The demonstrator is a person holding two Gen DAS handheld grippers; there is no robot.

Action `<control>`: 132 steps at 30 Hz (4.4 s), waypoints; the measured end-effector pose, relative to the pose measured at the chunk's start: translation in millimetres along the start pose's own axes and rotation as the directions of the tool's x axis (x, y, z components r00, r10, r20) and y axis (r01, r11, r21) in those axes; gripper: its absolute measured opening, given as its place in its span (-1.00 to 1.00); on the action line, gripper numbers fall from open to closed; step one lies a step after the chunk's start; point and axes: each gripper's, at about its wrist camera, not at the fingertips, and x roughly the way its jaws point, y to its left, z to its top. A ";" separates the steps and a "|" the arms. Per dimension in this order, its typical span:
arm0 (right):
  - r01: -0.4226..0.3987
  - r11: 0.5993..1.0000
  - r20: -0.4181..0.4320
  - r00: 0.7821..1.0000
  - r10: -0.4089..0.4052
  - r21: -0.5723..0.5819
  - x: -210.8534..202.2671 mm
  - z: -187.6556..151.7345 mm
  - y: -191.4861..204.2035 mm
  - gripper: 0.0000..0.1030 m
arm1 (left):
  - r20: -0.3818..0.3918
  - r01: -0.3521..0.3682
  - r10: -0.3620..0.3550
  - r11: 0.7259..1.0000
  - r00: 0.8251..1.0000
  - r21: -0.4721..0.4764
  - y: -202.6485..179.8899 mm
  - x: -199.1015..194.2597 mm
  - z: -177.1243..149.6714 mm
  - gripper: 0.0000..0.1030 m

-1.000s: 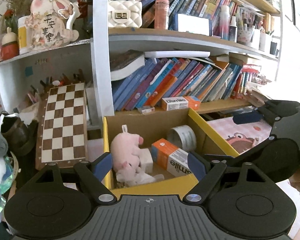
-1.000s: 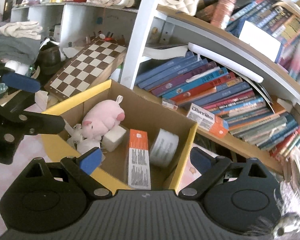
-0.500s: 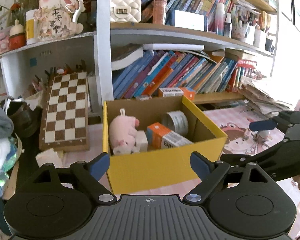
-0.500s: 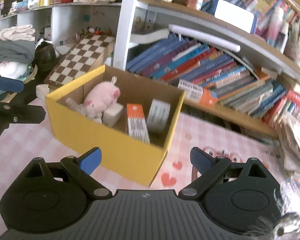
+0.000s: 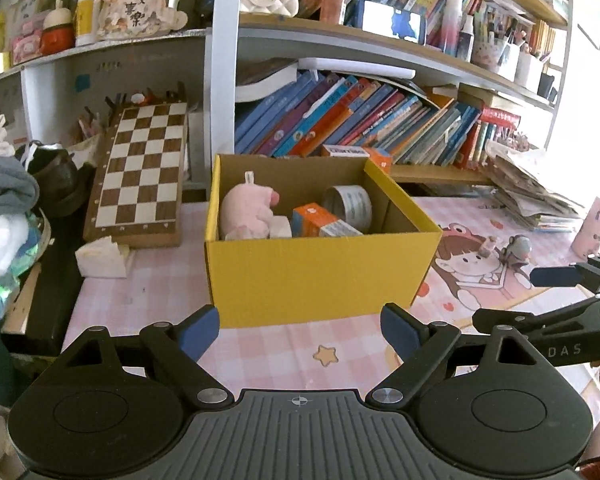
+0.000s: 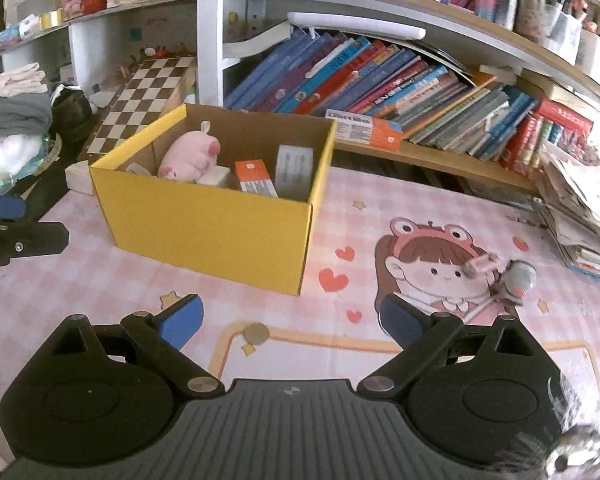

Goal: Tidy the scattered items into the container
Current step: 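Open both tools and withdraw them from the yellow box, then move the left tool to the pink stapler while the right tool approaches the grey toy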

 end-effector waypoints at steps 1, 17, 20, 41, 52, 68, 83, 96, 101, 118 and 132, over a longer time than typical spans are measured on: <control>0.004 1.000 0.000 1.000 -0.004 0.004 -1.5 -2.7 0.0 0.86 | -0.001 0.000 0.000 1.000 1.000 0.000 -0.8 -1.2 -1.5 0.75; 0.054 0.998 -0.001 0.999 -0.054 0.033 -21.3 -31.6 3.2 0.88 | 0.002 -0.012 0.012 1.000 1.000 -0.003 -10.4 -13.2 -19.5 0.75; 0.058 0.998 -0.006 0.998 -0.058 0.033 -23.7 -35.3 3.9 0.89 | -0.012 0.003 -0.003 1.000 1.000 0.003 -13.9 -12.9 -23.8 0.76; 0.079 0.996 -0.039 0.996 -0.077 0.040 -28.5 -51.0 -2.5 0.90 | -0.071 0.038 -0.036 0.999 0.997 0.033 -35.0 -5.1 -34.3 0.76; 0.063 0.997 -0.067 0.996 -0.060 0.042 -20.7 -53.6 -29.9 0.90 | -0.102 0.036 -0.032 0.998 0.994 0.041 -63.2 9.6 -31.4 0.76; 0.063 0.996 -0.071 0.996 -0.059 0.058 -12.5 -48.0 -103.5 0.90 | -0.127 0.035 -0.026 0.997 0.992 0.063 -126.1 44.0 -11.9 0.76; 0.086 0.992 -0.104 0.992 -0.076 0.097 3.7 -55.0 -204.9 0.90 | -0.165 0.064 -0.047 0.993 0.985 0.100 -214.9 95.0 -0.1 0.76; 0.045 0.992 -0.140 0.990 -0.028 0.120 27.0 -60.0 -252.3 0.90 | -0.213 0.028 -0.003 0.993 0.977 0.113 -251.6 123.6 5.0 0.76; 0.046 0.993 -0.119 0.992 -0.033 0.107 40.6 -51.8 -264.5 0.90 | -0.204 0.004 0.024 0.990 0.979 0.138 -256.6 135.6 15.6 0.76; -0.005 1.000 -0.080 0.997 0.007 0.030 120.5 -13.9 -287.3 0.47 | -0.162 -0.002 0.049 0.960 0.986 0.279 -286.0 216.8 58.9 0.76; 0.046 0.981 -0.100 0.995 -0.028 0.187 120.5 -26.0 -337.7 -0.20 | -0.213 0.104 -0.037 0.944 0.976 0.313 -317.8 278.2 68.2 0.72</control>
